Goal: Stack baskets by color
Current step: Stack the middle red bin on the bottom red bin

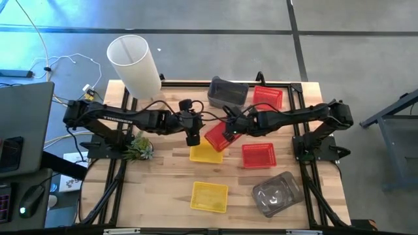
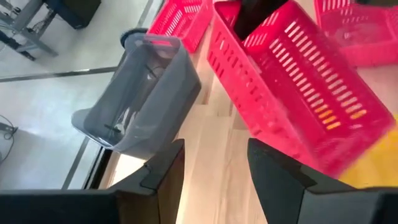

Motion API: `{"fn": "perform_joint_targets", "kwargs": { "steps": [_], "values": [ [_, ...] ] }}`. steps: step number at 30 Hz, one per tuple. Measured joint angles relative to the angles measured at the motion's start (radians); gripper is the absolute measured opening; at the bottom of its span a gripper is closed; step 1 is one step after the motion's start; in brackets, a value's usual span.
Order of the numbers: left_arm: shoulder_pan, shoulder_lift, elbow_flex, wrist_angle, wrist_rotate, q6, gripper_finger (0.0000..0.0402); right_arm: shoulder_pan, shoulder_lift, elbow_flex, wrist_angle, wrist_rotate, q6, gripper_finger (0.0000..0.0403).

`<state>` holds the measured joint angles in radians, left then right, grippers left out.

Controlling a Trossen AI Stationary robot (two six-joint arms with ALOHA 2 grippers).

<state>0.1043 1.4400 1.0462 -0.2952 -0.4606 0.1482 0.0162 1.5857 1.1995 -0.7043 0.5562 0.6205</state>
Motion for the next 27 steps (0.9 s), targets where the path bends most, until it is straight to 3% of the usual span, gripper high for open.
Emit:
{"fn": "perform_joint_targets", "kwargs": {
  "steps": [12, 19, 27],
  "values": [
    [0.002, 0.0, 0.0, -0.001, 0.004, -0.066, 0.0157, 0.008, -0.127, 0.0, -0.169, 0.123, 0.027, 0.0],
    [0.002, 0.0, 0.0, -0.001, 0.009, -0.066, 0.0157, 0.083, -0.201, 0.0, -0.379, 0.199, 0.246, 0.0],
    [0.002, 0.0, 0.0, -0.004, 0.011, -0.066, 0.0157, 0.198, -0.286, -0.091, -0.538, 0.194, 0.589, 0.0]
  ]
}}
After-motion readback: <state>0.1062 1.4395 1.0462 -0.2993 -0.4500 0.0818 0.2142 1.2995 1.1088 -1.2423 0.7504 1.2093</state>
